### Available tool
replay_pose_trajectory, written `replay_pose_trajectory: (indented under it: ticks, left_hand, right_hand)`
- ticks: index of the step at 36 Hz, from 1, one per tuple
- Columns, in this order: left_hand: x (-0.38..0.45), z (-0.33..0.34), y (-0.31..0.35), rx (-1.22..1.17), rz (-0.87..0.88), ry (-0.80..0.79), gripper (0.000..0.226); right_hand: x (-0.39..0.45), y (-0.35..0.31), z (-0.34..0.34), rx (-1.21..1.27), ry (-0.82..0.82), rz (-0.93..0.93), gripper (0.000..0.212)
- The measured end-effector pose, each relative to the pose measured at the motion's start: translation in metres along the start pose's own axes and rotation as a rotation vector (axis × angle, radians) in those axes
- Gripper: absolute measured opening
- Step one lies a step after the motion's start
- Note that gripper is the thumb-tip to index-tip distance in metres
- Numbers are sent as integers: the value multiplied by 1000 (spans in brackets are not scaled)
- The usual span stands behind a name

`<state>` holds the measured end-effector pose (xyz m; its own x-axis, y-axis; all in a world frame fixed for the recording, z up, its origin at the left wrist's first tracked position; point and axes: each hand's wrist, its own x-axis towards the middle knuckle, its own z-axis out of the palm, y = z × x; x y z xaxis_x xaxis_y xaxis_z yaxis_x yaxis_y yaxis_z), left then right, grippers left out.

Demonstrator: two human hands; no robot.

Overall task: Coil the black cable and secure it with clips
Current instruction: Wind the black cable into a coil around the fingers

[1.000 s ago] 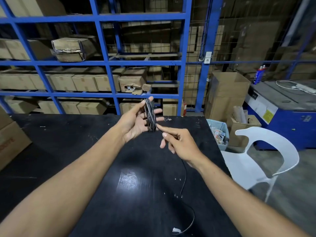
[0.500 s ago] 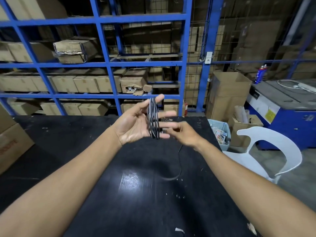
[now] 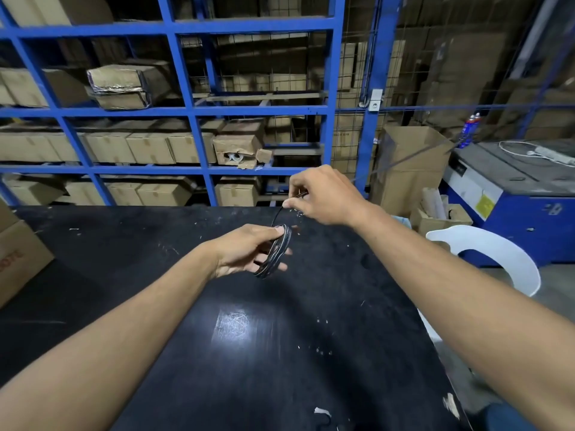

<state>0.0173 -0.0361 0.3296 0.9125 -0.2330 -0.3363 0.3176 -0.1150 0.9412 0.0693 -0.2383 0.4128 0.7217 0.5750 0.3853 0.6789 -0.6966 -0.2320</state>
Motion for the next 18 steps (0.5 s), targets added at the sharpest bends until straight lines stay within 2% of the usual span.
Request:
replay_pose_trajectory:
  ticks: [2,4,9,12,18]
  left_hand:
    - [3,-2,-1,-9,23,28,47]
    - [4,-4,0,-36,52,28,39]
    - [6,-11,3,-136,115,-18,39]
    - [5,-14,7,-164,140,-57,39]
    - [4,-13,10,-290,173,-81,42]
  right_hand:
    - [-7,-6,3,42,28,-4,25]
    - [-15,-8,6,78,62,-2,24]
    - [-37,-7,21,208,143,47,13]
    - [-52,-3,33,297,174,92,14]
    - [-75,4,57,628,192,208,19]
